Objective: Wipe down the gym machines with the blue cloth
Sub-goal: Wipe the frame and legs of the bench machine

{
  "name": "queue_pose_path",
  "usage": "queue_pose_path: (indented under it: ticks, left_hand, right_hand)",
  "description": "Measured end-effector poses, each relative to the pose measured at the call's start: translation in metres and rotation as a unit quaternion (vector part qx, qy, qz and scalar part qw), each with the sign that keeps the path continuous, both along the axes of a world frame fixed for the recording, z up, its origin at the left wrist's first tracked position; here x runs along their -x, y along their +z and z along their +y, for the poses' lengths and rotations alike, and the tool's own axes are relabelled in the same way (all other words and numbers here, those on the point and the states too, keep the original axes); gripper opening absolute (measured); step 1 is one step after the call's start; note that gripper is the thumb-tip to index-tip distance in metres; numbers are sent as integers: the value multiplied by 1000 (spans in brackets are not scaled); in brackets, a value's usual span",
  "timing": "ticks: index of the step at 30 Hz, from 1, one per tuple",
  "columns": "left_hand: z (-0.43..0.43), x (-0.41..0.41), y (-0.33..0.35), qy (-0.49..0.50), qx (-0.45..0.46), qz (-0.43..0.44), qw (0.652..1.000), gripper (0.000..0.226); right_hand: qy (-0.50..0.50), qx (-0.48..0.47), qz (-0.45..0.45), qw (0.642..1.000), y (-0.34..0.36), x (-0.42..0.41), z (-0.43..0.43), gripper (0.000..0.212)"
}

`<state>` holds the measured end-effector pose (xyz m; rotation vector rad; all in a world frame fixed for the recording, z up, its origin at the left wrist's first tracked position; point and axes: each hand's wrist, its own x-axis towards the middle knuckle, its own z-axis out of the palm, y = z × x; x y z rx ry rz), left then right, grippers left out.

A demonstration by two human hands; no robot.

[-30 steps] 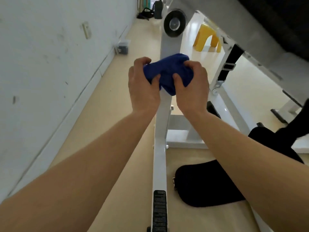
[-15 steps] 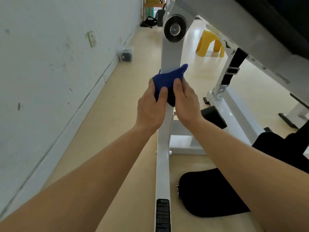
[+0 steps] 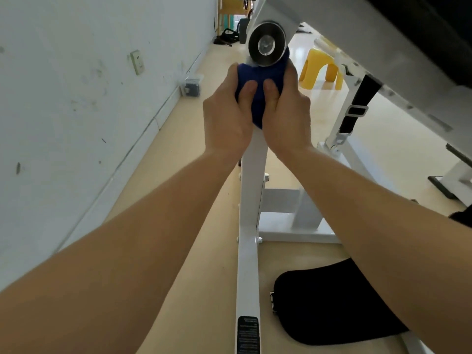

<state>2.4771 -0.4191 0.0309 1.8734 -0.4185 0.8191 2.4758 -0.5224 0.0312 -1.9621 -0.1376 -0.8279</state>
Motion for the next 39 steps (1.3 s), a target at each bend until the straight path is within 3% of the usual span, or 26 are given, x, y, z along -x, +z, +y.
queue_pose_path:
  ticks: [7,14,21,25,30,35,39]
  left_hand:
    - [11,11,-30,-21,-64,75,995,13]
    - [1,5,14,7,-6,5,1000,12]
    - [7,6,-45,-6,-38,33,999,23]
    - [12,10,-92,-23,-59,78,995,27]
    - [18,13,-118,-22,-103,137,985,13]
    - [12,11,-85,-1,-55,54,997,11]
    - [8,10,-102,-4,-47,69,996,18]
  right_hand:
    - [10,-9,80,997,-39,18,5,42]
    - [-18,-23,-7,1000,9,3,9,45]
    - [-27,-35,13,999,-57,6,7,49]
    - [-27,-27,75,996,-105,15,7,50]
    - [-21,1,135,991,-133,23,6,48]
    - [-23,16,51,998,-97,15,1,44]
    - [-37,12,50,998,-111,14,-1,47]
